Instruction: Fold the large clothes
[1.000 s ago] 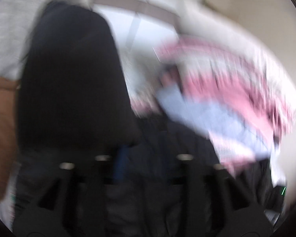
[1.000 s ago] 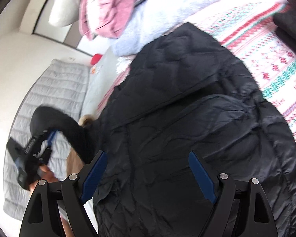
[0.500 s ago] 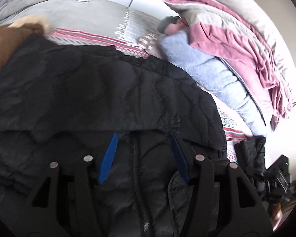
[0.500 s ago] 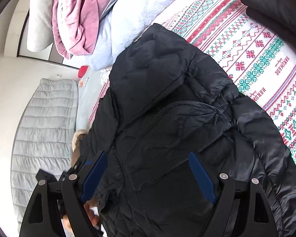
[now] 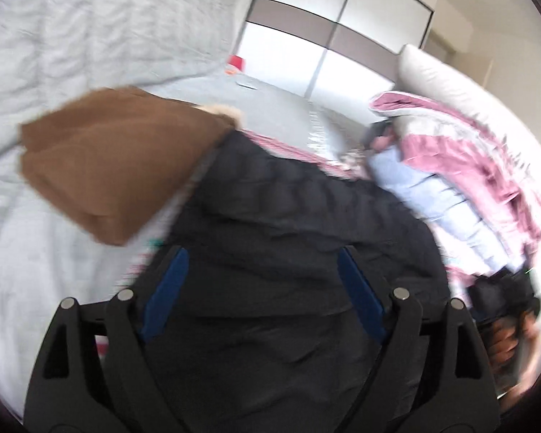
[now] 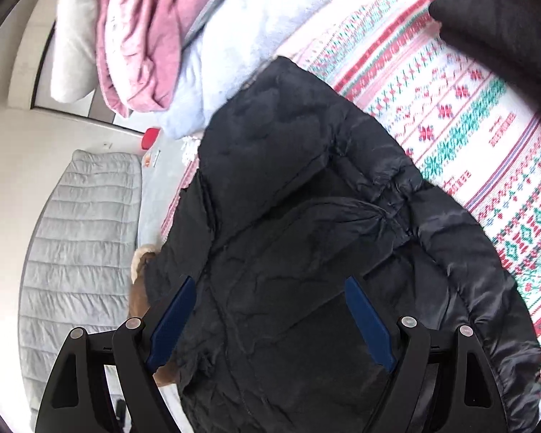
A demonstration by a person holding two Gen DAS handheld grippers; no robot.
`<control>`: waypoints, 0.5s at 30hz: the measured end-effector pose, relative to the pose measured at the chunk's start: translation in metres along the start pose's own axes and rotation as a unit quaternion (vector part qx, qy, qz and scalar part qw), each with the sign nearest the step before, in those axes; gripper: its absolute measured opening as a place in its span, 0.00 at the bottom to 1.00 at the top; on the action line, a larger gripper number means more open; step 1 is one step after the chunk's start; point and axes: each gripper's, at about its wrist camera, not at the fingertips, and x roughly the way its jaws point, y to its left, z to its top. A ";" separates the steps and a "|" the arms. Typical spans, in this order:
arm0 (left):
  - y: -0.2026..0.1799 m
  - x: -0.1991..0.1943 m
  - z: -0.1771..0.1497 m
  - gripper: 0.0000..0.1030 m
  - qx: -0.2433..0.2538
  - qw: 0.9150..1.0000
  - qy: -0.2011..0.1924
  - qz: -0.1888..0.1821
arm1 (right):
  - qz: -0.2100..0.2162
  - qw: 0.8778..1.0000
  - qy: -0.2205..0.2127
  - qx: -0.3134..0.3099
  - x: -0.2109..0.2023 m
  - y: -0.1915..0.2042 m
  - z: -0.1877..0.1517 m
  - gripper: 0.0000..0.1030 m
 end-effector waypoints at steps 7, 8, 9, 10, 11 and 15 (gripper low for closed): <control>0.043 -0.007 -0.024 0.83 0.004 0.997 0.049 0.068 | -0.001 0.998 -0.043 -0.039 -0.037 0.010 -0.005 0.83; 0.048 -0.005 -0.025 0.83 -0.006 0.996 0.065 0.063 | -0.003 0.998 -0.050 -0.042 -0.043 0.010 -0.006 0.83; 0.053 -0.002 -0.027 0.83 -0.017 0.995 0.079 0.060 | -0.002 0.997 -0.056 -0.044 -0.048 0.009 -0.007 0.83; 0.056 0.000 -0.029 0.83 -0.023 0.994 0.089 0.055 | 0.000 0.997 -0.062 -0.048 -0.053 0.009 -0.009 0.83; 0.057 0.001 -0.031 0.83 -0.023 0.994 0.093 0.052 | 0.001 0.996 -0.072 -0.058 -0.061 0.011 -0.012 0.83; 0.060 0.001 -0.040 0.83 -0.003 0.994 0.099 0.052 | -0.004 0.981 -0.125 -0.148 -0.101 0.030 -0.032 0.83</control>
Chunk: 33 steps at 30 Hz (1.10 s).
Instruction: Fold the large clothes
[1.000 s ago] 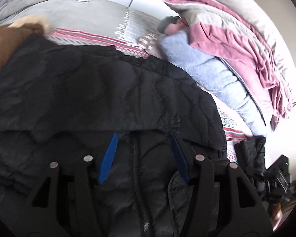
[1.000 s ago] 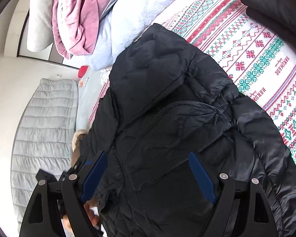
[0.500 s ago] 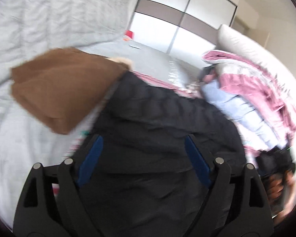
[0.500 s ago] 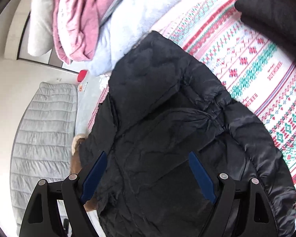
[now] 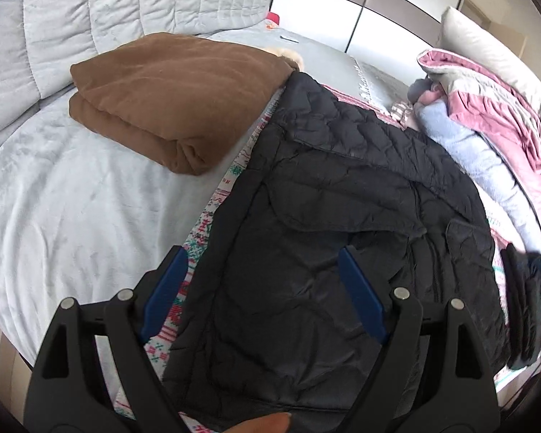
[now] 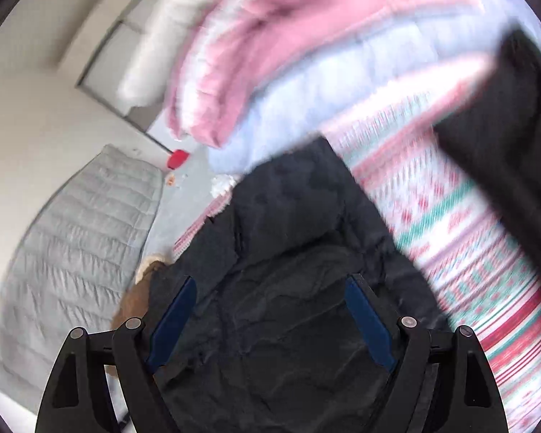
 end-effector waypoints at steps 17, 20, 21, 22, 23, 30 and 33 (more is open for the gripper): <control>0.059 -0.038 -0.038 0.82 0.038 0.998 -0.028 0.042 | -0.060 0.992 0.109 0.036 -0.055 -0.112 -0.089 0.91; 0.058 -0.030 -0.043 0.76 0.032 0.999 -0.011 0.014 | -0.049 0.989 0.116 0.078 -0.061 -0.129 -0.099 0.91; 0.057 -0.028 -0.044 0.69 0.032 0.999 -0.005 0.009 | -0.046 0.989 0.118 0.079 -0.061 -0.131 -0.100 0.91; 0.055 -0.025 -0.045 0.67 0.031 1.000 0.002 0.000 | -0.045 0.989 0.121 0.077 -0.062 -0.132 -0.103 0.91; 0.054 -0.023 -0.047 0.64 0.030 1.000 0.007 -0.006 | -0.045 0.988 0.126 0.074 -0.064 -0.133 -0.106 0.91; 0.052 -0.014 -0.058 0.59 0.017 0.999 0.035 -0.037 | -0.052 0.986 0.143 0.071 -0.067 -0.139 -0.118 0.83; 0.050 -0.011 -0.062 0.59 0.013 0.997 0.047 -0.055 | -0.062 0.984 0.149 0.073 -0.062 -0.142 -0.120 0.73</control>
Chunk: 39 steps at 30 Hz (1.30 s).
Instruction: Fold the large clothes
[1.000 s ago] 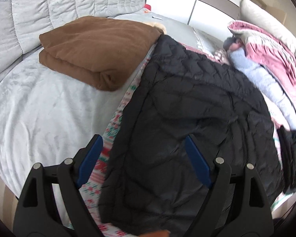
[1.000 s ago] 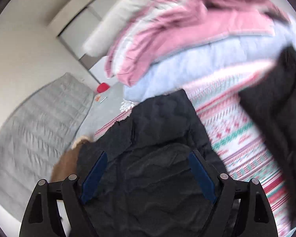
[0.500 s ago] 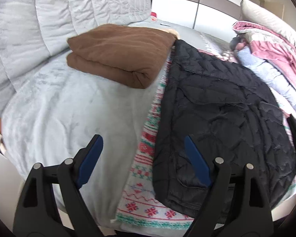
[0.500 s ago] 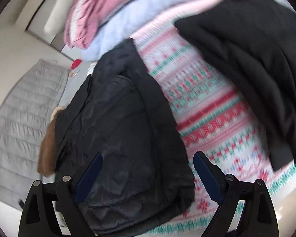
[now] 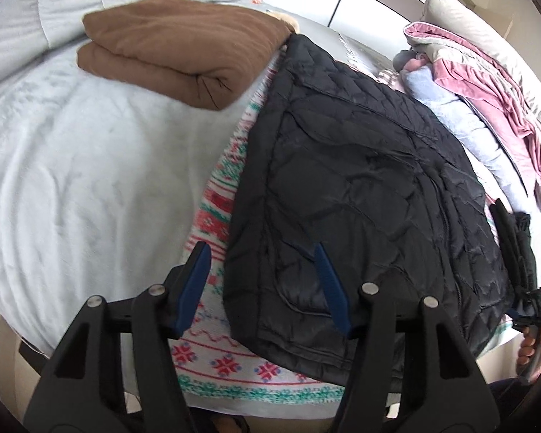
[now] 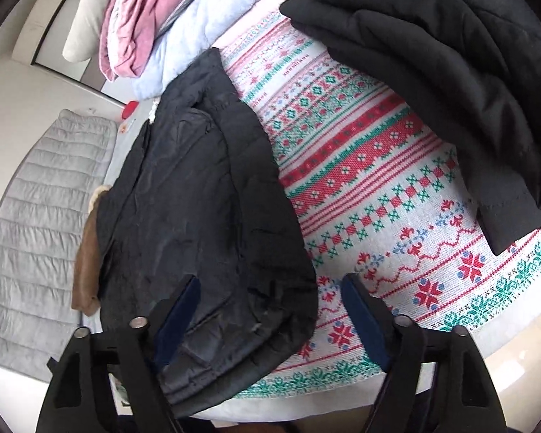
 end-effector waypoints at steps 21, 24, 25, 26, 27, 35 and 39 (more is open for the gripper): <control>-0.008 0.007 -0.024 0.13 0.021 0.998 0.030 -0.041 | -0.064 0.994 -0.061 -0.060 -0.025 0.021 -0.016 0.09; 0.000 0.010 -0.018 0.27 0.002 0.998 0.044 -0.049 | -0.050 0.998 -0.029 -0.041 -0.009 0.015 -0.016 0.18; 0.003 0.012 -0.017 0.31 -0.007 0.997 0.052 -0.057 | -0.039 0.999 -0.021 -0.029 -0.007 0.012 -0.015 0.22; 0.006 0.013 -0.016 0.36 -0.018 0.996 0.058 -0.069 | -0.030 0.999 -0.017 -0.021 -0.004 0.012 -0.010 0.34; 0.007 0.013 -0.018 0.37 -0.022 0.995 0.059 -0.074 | -0.019 1.000 -0.014 -0.013 -0.002 0.010 -0.010 0.45; 0.004 0.012 -0.030 0.38 -0.028 0.994 0.065 -0.078 | -0.014 1.000 0.003 0.020 0.005 -0.004 -0.013 0.50; -0.001 0.014 -0.032 0.38 -0.015 0.996 0.062 -0.065 | -0.013 1.000 -0.008 0.008 0.005 0.003 -0.013 0.32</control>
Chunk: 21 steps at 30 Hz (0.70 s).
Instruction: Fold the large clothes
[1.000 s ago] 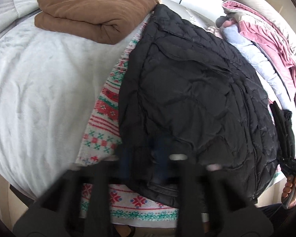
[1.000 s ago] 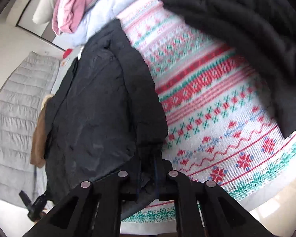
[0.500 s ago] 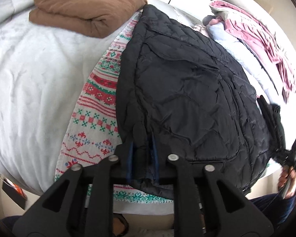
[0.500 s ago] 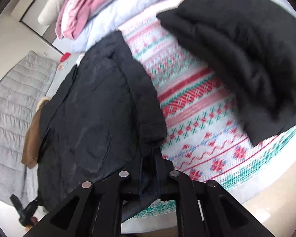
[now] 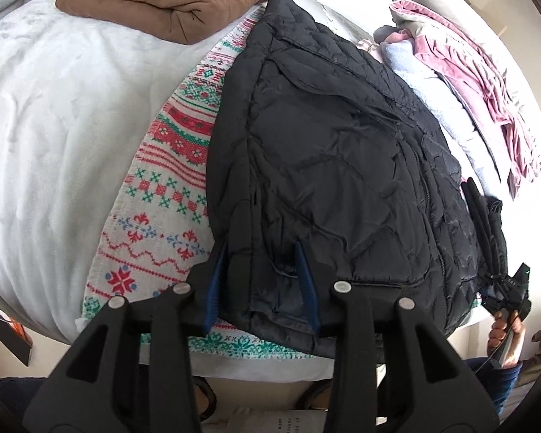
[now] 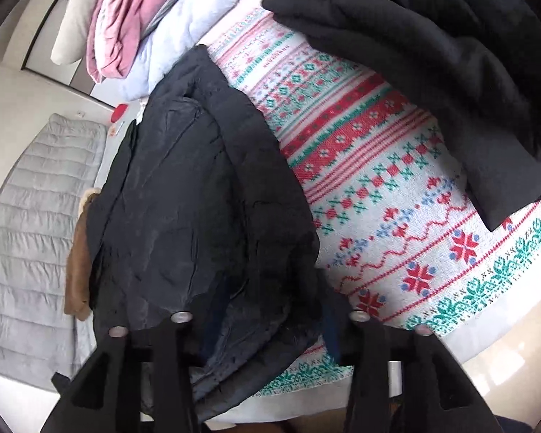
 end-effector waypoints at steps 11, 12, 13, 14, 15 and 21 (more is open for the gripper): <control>-0.002 0.005 -0.004 0.44 0.003 1.000 0.000 0.013 | 0.009 1.000 0.004 0.028 0.008 -0.006 0.001 0.31; -0.004 0.005 -0.004 0.44 0.008 1.000 -0.001 0.016 | 0.002 1.000 -0.001 0.015 0.007 -0.001 0.000 0.28; -0.005 0.005 -0.005 0.44 0.011 1.000 -0.001 0.019 | 0.000 1.000 -0.004 0.009 0.007 0.002 0.000 0.24; -0.007 0.005 -0.005 0.36 0.014 1.000 -0.003 0.022 | 0.001 1.000 -0.010 0.001 0.006 0.006 0.000 0.16; -0.008 0.006 -0.006 0.22 0.016 1.000 -0.004 0.024 | 0.003 1.000 -0.013 -0.002 0.005 0.008 0.000 0.13; -0.011 -0.004 -0.007 0.10 0.017 0.999 -0.029 0.027 | 0.013 0.999 -0.041 -0.027 -0.009 0.018 -0.005 0.07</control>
